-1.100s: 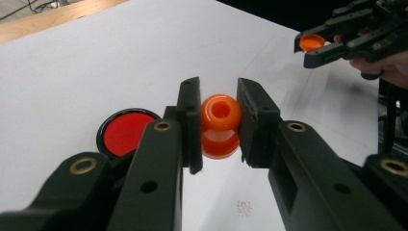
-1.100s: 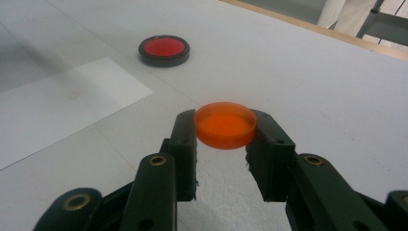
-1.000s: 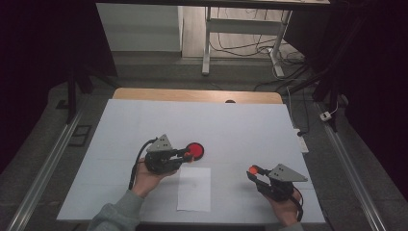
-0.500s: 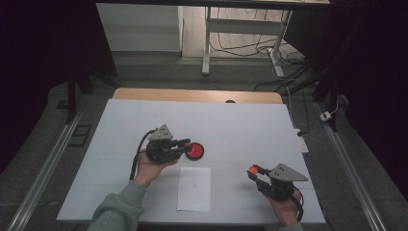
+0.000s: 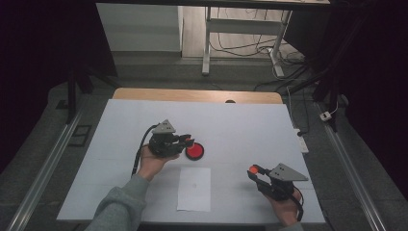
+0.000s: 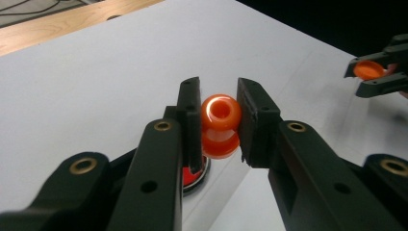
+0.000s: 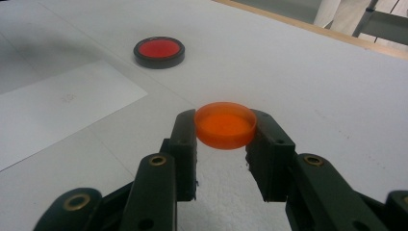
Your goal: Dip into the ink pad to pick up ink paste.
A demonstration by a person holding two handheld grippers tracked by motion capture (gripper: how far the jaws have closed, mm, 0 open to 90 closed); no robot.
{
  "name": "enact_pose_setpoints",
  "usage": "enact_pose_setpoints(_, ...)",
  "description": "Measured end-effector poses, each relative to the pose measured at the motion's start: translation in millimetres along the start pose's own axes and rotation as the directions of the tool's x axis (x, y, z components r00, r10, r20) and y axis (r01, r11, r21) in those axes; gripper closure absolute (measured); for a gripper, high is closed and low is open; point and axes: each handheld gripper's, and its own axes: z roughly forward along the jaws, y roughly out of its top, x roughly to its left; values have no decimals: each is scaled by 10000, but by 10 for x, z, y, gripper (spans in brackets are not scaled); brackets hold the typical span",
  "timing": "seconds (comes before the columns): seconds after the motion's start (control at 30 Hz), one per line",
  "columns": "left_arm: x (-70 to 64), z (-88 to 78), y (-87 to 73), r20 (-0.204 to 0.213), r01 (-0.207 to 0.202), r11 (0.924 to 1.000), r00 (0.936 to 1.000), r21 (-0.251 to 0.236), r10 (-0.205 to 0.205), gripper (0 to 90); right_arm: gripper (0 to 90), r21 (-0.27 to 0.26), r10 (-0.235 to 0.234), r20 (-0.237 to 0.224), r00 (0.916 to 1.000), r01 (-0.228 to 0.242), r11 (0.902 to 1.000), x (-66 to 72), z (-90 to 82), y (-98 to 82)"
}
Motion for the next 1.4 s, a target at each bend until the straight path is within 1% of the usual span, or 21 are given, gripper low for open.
enact_pose_setpoints(0.2, 60, 72, 2, -203, 6, 9998, 9998, 190, -2, 730, 647, -14, 31, -16, 10000, -31, 10000, -5, 4, -4)
enact_pose_setpoints(0.3, 89, 110, -11, -239, 73, 9995, 9997, 298, -66, 730, 647, -7, 27, -13, 10000, -27, 10000, 0, 3, -2)
enact_pose_setpoints(0.7, 175, 263, -54, -403, 125, 9976, 9991, 683, -97, 730, 646, -25, 41, -8, 10000, -41, 10000, -3, 5, -5)
enact_pose_setpoints(0.83, 180, 304, -75, -351, 94, 9969, 9994, 775, -67, 730, 647, -15, 76, -12, 10000, -76, 10000, -3, 5, -6)
enact_pose_setpoints(0.9, 169, 325, -84, -413, -13, 9962, 9991, 876, 49, 730, 647, -17, 76, -9, 10000, -76, 10000, -6, 5, -8)
enact_pose_setpoints(1.2, 167, 401, -112, -433, -103, 9944, 9990, 1048, 149, 730, 646, -21, 81, -22, 10000, -81, 10000, -2, 7, -6)
enact_pose_setpoints(1.4, 164, 467, -136, -487, -227, 9923, 9984, 1216, 288, 730, 646, -29, 94, 19, 10000, -94, 10000, -3, 4, -7)
